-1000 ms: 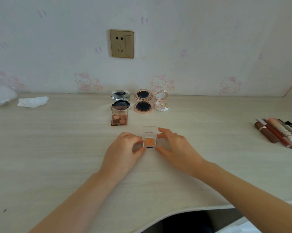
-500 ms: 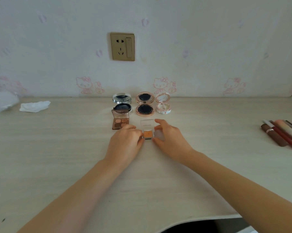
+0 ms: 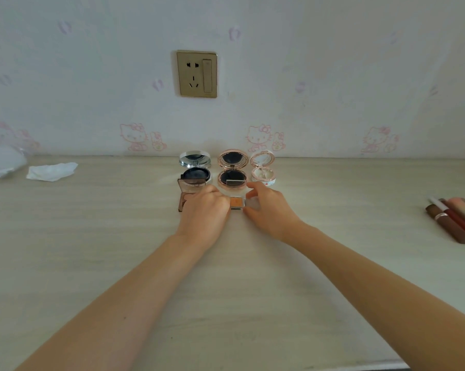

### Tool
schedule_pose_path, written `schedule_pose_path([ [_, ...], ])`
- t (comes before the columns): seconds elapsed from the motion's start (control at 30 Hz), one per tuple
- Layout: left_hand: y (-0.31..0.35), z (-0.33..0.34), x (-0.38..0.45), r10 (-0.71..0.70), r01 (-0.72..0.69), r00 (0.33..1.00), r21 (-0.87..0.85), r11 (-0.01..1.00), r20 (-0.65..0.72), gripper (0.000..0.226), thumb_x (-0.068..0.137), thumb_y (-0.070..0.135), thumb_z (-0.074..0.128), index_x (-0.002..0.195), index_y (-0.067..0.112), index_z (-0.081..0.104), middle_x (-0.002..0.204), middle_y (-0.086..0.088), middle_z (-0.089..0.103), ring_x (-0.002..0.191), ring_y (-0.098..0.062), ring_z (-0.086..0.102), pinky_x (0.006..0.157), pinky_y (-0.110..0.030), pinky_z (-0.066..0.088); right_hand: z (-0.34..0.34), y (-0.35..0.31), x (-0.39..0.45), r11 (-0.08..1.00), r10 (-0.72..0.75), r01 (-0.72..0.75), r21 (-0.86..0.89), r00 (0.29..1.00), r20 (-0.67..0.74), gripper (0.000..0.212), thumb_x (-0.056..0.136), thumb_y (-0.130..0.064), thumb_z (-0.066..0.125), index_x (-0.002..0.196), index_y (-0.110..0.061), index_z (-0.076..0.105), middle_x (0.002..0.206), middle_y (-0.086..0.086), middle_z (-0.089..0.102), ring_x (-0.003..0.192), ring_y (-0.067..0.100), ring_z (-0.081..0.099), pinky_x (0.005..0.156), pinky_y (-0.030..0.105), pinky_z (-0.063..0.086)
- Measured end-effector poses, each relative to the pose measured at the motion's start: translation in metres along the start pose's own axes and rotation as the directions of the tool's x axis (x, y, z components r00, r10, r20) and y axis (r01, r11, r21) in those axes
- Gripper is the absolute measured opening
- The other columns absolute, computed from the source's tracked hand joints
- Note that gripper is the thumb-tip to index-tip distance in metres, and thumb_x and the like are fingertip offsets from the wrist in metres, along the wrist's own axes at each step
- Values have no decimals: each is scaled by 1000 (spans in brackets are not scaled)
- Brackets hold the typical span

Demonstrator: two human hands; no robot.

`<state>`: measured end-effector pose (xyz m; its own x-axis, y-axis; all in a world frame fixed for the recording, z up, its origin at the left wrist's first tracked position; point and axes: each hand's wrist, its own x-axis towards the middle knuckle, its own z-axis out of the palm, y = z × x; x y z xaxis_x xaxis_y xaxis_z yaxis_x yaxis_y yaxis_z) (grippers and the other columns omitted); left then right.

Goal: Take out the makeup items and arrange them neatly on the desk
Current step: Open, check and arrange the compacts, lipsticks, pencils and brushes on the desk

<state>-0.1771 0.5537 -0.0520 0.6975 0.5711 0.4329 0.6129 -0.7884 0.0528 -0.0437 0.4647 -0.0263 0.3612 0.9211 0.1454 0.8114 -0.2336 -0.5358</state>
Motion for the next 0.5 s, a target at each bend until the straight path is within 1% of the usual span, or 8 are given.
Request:
schedule_pose_path([
  [0.1, 1, -1, 1, 6, -6, 1000, 36, 999, 4, 18, 57, 7, 81, 60, 12, 65, 63, 1, 62, 76, -21, 64, 48, -32, 50, 1, 1, 1, 1000, -4, 4, 1, 1000, -11, 51, 91, -18, 57, 139, -10, 40, 127, 4, 58, 120, 22, 51, 90, 19, 34],
  [0.17, 1, -2, 1, 5, -5, 1000, 56, 998, -10, 22, 52, 7, 84, 57, 14, 64, 59, 2, 60, 72, -20, 63, 45, -30, 49, 2, 2, 2, 1000, -9, 9, -2, 1000, -17, 50, 91, -17, 57, 139, -10, 41, 126, 4, 59, 119, 22, 51, 86, 16, 32],
  [0.37, 4, -6, -1, 16, -14, 998, 31, 999, -53, 19, 53, 9, 84, 56, 13, 65, 55, 1, 60, 72, -21, 64, 43, -30, 49, 0, 1, 0, 1000, -13, 13, 12, 1000, -11, 48, 92, -18, 55, 138, -10, 42, 124, 5, 59, 117, 22, 52, 85, 17, 33],
  [0.5, 6, -11, -3, 22, -22, 994, 4, 1000, -106, 19, 56, 9, 83, 55, 12, 65, 53, 0, 59, 71, -22, 64, 44, -29, 48, 0, 0, -3, 1000, -4, 4, 13, 1000, -2, 49, 92, -19, 55, 139, -10, 41, 125, 5, 59, 117, 23, 51, 85, 18, 32],
])
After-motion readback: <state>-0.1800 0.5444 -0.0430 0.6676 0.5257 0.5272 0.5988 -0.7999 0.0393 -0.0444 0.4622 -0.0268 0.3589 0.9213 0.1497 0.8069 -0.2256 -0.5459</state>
